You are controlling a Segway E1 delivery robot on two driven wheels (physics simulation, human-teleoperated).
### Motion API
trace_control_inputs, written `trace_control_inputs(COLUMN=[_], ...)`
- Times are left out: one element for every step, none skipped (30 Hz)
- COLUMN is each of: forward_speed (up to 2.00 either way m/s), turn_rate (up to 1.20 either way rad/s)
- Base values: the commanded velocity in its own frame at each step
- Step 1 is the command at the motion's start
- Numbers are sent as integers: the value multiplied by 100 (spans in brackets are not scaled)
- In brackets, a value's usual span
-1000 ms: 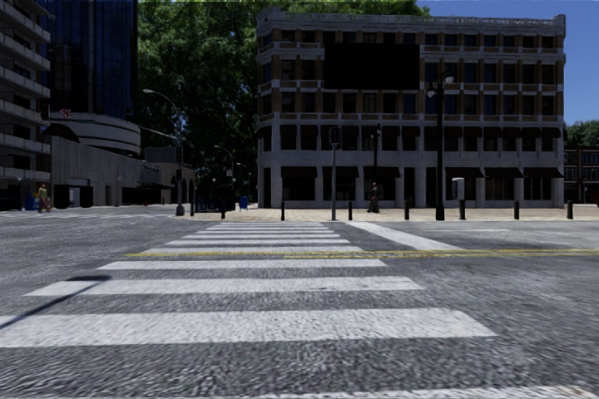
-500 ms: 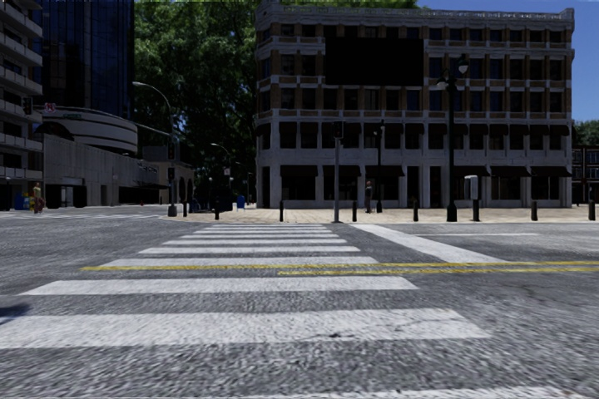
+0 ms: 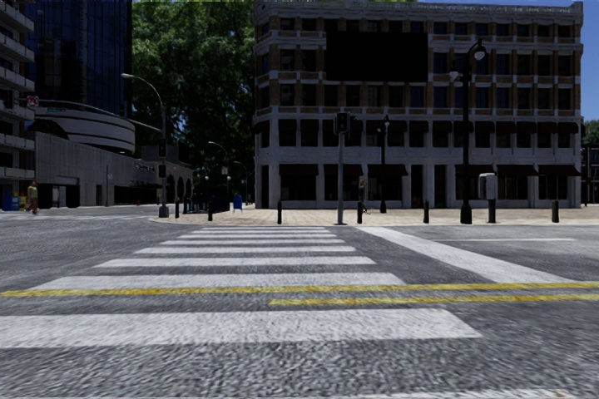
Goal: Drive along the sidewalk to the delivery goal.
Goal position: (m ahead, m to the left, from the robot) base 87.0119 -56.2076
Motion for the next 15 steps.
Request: trace_control_inputs(forward_speed=[200,200,200,200,200,200,200,200,200,200,200,200,200,200,200], turn_rate=[0,0,0,0,0,0,0,0,0,0,0,0,0,0,0])
